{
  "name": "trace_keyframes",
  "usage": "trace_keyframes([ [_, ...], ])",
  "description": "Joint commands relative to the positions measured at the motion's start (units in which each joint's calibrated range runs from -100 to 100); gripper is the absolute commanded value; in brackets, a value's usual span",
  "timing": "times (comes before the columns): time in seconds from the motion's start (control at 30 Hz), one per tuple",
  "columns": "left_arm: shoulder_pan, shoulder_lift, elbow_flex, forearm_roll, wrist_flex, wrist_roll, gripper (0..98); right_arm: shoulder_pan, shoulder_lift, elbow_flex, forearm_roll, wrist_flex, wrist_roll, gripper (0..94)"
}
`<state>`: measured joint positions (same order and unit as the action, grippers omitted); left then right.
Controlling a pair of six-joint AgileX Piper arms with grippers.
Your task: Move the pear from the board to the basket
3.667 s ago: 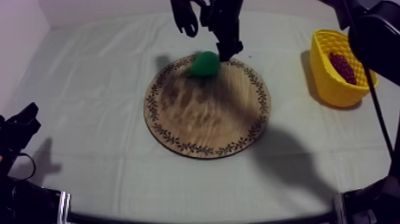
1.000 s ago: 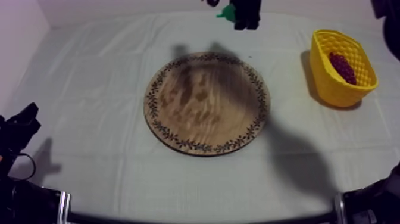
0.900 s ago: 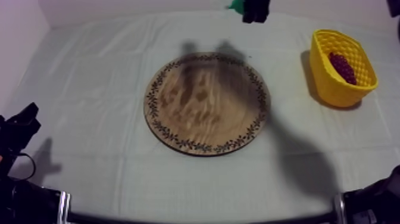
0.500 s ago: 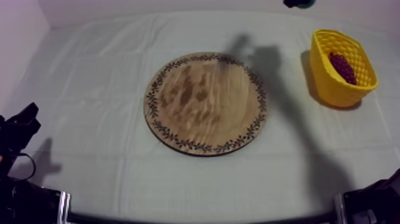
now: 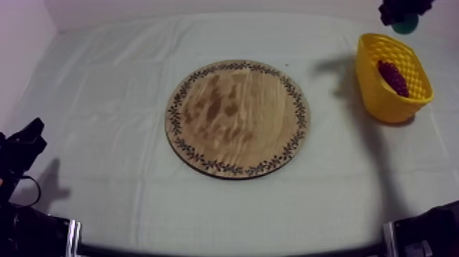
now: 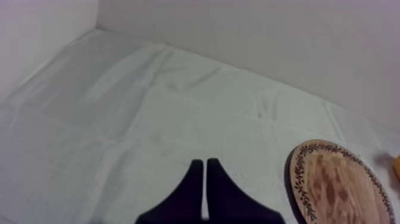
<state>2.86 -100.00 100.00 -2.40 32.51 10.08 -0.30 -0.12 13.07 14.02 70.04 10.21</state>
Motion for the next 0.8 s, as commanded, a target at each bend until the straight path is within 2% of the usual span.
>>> trace_keyframes([
  [0.0, 0.0, 0.0, 0.0, -0.02, -0.01, 0.01, 0.1, 1.69, -0.03, 2.66, 0.81, -1.24, -3.18, 31.8],
  [0.3, 0.0, 0.0, 0.0, -0.02, -0.01, 0.01, 0.1, 4.89, 1.78, 9.74, 2.16, -4.71, -9.0, 31.8],
  [0.53, 0.0, 0.0, 0.0, -0.02, -0.01, 0.01, 0.1, 5.21, 5.11, 12.5, 1.03, -7.06, -9.88, 31.5],
  [0.67, 0.0, 0.0, 0.0, -0.02, -0.01, 0.01, 0.1, 5.53, 7.39, 12.77, -0.48, -8.46, -8.72, 36.8],
  [0.77, 0.0, 0.0, 0.0, -0.02, -0.01, 0.01, 0.1, 5.95, 9.0, 13.11, -1.71, -9.95, -7.09, 47.2],
])
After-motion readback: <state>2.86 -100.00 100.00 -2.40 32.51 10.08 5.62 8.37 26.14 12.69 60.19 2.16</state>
